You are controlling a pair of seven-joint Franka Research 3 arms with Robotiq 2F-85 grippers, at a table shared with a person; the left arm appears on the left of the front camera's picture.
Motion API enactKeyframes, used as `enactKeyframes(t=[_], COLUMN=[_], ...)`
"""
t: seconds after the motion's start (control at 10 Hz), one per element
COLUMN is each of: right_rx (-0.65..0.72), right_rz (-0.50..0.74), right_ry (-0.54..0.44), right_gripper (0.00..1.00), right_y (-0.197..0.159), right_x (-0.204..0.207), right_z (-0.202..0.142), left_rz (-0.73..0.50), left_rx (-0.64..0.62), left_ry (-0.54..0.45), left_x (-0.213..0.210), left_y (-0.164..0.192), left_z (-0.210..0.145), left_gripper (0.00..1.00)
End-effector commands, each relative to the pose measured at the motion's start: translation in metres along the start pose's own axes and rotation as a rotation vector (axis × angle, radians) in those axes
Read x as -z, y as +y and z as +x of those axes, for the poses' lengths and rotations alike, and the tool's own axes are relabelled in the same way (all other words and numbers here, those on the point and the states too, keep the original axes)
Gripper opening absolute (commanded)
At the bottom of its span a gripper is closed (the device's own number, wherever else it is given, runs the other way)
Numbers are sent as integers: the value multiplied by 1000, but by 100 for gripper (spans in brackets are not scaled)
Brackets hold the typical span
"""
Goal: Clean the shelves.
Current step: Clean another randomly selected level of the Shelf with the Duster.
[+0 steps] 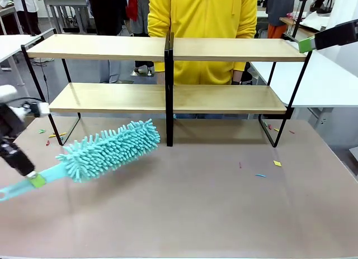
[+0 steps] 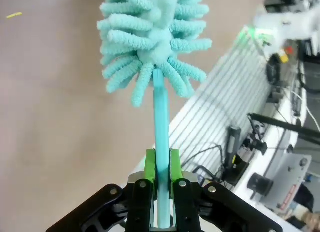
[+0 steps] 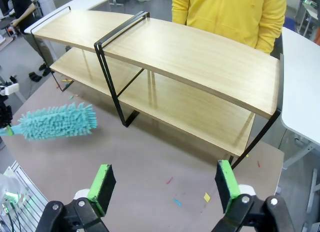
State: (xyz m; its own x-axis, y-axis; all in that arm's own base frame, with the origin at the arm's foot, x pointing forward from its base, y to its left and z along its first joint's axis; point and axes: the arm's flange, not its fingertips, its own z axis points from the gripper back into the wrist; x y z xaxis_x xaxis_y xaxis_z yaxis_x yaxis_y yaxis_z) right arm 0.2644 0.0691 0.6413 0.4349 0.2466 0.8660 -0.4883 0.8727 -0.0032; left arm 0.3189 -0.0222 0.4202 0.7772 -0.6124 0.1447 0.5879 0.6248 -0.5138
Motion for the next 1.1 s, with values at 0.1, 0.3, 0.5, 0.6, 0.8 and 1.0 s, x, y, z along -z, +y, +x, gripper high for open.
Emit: enactKeyframes(t=[0.1, 0.3, 0.5, 0.6, 0.8, 1.0], right_rx=[5, 5, 5, 5, 5, 5], right_rz=[3, 3, 3, 3, 3, 3], right_ry=[-2, -2, -2, -2, -2, -2], right_gripper=[100, 100, 100, 100, 100, 100], right_y=[-1, -1, -1, -1, -1, -1], right_x=[0, 0, 0, 0, 0, 0], right_z=[0, 0, 0, 0, 0, 0], left_rz=[74, 82, 151, 154, 206, 225], left_rx=[-152, -250, -389, -442, -561, -619], left_ry=[6, -151, -230, -260, -279, -228], left_x=[54, 47, 51, 50, 43, 31], left_y=[14, 30, 44, 50, 57, 59], left_z=[14, 30, 41, 44, 39, 20], left_gripper=[12, 12, 12, 12, 12, 12])
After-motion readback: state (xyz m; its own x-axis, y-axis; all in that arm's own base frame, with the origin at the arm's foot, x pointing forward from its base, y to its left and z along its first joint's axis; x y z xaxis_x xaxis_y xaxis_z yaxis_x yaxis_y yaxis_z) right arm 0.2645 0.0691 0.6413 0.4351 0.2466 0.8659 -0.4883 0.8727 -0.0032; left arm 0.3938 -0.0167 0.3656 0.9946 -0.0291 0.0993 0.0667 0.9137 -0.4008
